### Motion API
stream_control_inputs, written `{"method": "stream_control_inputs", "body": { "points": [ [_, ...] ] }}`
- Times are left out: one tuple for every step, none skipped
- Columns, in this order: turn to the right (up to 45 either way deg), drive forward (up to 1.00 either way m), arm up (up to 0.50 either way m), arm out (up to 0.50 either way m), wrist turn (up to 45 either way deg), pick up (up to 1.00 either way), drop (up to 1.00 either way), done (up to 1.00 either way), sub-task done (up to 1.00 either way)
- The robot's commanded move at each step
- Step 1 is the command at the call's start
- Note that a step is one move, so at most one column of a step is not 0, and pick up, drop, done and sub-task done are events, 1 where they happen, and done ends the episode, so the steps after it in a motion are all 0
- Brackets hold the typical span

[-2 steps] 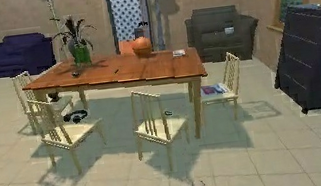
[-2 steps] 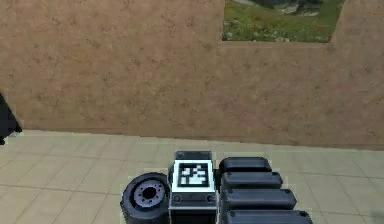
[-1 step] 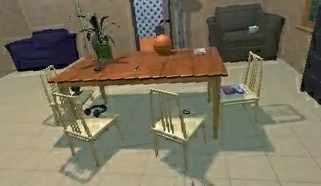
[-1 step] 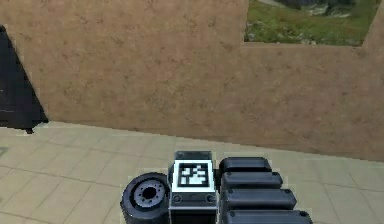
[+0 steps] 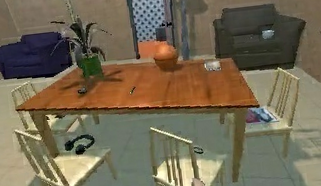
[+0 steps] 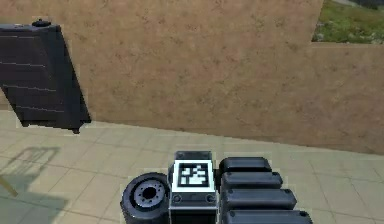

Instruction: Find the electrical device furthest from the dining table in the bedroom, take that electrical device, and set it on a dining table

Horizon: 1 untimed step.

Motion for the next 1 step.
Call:
{"method": "stream_control_inputs", "body": {
  "points": [
    [-6.0,0.00,0.00,0.00,0.0,0.00,0.00,0.00,0.00]
  ]
}}
